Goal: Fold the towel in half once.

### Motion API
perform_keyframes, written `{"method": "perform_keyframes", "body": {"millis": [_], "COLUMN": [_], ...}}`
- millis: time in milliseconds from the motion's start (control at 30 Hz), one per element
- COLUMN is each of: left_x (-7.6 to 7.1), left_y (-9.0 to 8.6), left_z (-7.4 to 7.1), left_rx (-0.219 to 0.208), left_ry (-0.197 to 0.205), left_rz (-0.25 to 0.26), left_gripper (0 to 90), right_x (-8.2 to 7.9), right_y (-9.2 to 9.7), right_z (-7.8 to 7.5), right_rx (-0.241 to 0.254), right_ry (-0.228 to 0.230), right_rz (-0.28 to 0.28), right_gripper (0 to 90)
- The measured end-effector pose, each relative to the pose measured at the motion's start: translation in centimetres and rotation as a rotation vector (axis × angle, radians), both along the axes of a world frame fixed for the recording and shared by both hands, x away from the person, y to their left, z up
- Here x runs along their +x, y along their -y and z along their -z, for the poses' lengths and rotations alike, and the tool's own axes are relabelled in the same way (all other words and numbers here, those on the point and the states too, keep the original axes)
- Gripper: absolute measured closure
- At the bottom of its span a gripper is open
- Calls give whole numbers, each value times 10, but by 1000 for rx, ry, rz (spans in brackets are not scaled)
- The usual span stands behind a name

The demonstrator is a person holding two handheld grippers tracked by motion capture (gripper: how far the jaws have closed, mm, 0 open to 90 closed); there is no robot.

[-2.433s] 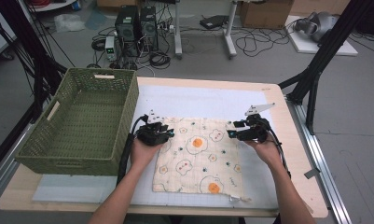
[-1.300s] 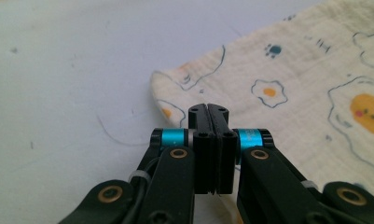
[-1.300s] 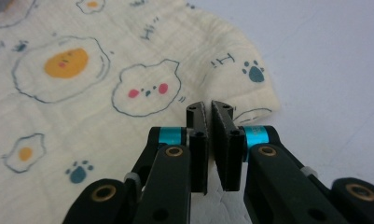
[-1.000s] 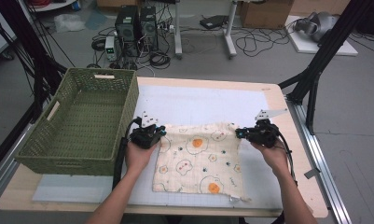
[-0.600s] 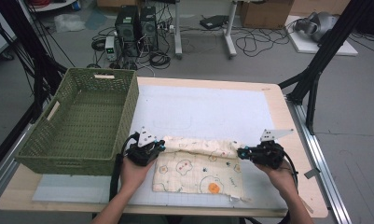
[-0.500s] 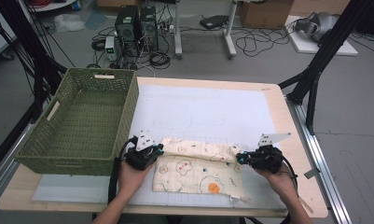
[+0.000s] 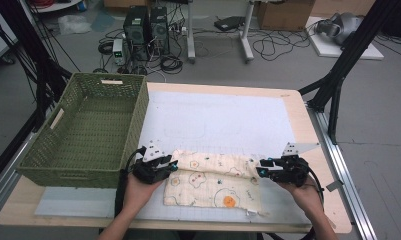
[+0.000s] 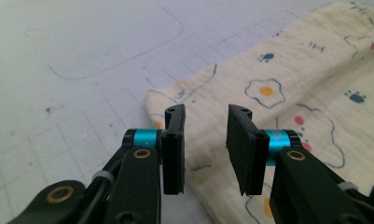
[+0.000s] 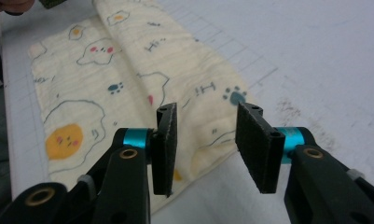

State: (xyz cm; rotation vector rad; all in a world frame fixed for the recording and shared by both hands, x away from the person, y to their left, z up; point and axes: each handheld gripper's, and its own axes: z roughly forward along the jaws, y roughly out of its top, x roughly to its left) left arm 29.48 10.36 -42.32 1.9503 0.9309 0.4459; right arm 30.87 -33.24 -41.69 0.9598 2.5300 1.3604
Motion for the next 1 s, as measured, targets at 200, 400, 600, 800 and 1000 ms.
{"method": "perform_keyframes", "body": {"millis": [200,400,600,800,1000], "left_x": [18,35,41,36,29], "left_y": [2,7,8,5,1], "left_z": [-2,15,21,14,3], "left_rx": [-12,12,-14,-36,-72], "left_ry": [-9,-91,-143,-114,-55], "left_rz": [-43,-71,-53,-38,-40], "left_gripper": [630,593,787,858,854], "right_x": [16,33,36,32,25], "right_y": [-13,-24,-29,-30,-29], "right_z": [3,15,24,17,5], "right_rx": [-20,-32,-76,-85,-58], "right_ry": [-5,-45,-67,-33,14], "right_rz": [-2,-4,-45,-65,-62], "right_gripper": [543,538,720,825,829]}}
